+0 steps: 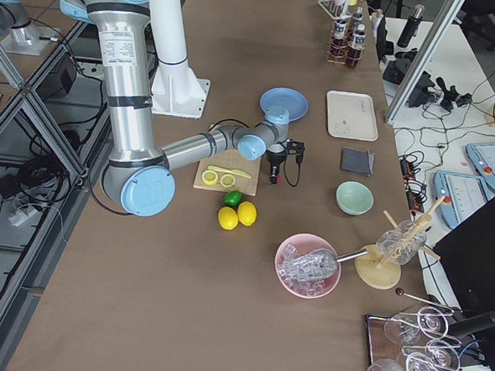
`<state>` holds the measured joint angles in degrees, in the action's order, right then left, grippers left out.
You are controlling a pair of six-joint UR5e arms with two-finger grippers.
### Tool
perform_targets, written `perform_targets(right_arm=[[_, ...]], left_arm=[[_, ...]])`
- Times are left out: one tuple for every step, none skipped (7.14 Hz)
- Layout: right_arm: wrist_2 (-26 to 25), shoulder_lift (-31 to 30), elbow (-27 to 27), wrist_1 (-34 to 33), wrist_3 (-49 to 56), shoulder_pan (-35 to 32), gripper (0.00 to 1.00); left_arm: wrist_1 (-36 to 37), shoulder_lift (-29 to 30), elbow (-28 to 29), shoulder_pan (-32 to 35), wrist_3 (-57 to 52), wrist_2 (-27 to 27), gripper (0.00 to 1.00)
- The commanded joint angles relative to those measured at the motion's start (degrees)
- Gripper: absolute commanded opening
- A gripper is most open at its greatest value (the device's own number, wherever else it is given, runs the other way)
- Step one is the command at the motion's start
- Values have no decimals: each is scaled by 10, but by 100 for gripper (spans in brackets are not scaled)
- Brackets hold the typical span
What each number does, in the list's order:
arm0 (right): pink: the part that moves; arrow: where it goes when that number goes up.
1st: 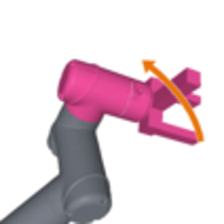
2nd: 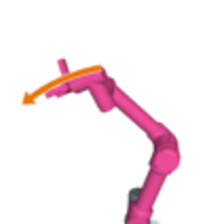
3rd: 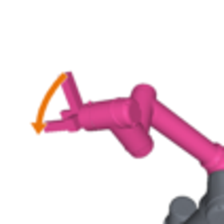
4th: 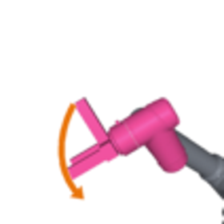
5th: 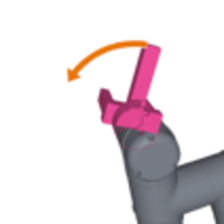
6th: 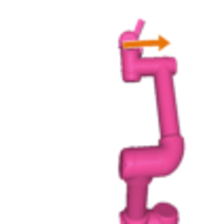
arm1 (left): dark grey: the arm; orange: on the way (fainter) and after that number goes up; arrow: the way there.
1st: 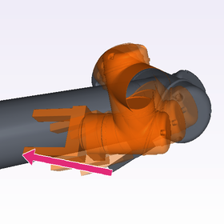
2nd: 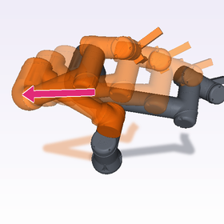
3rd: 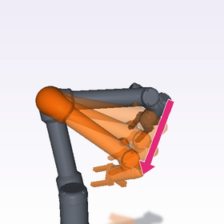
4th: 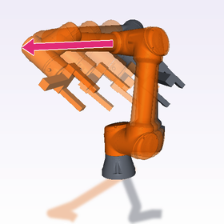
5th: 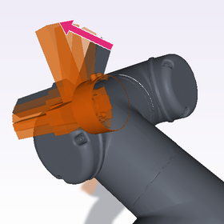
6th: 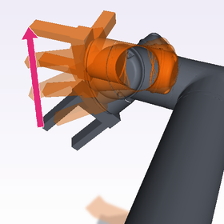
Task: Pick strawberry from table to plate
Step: 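Lower the right gripper onto the red strawberry and close it, then lift the strawberry with the right gripper and carry it over the plate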
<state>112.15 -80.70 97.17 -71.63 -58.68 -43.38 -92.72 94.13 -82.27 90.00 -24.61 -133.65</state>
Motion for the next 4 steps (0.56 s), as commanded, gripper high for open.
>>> perform_targets(right_arm=[[0, 0, 0, 0, 0, 0, 26], [1, 7, 4, 0, -2, 0, 0], [5, 28, 7, -2, -3, 0, 0], [5, 47, 7, -8, -20, -1, 0]], left_arm=[[0, -1, 1, 0, 0, 0, 98], [0, 0, 3, 0, 0, 0, 98], [0, -1, 4, 0, 0, 0, 98], [-1, -8, 0, -1, 0, 0, 98]])
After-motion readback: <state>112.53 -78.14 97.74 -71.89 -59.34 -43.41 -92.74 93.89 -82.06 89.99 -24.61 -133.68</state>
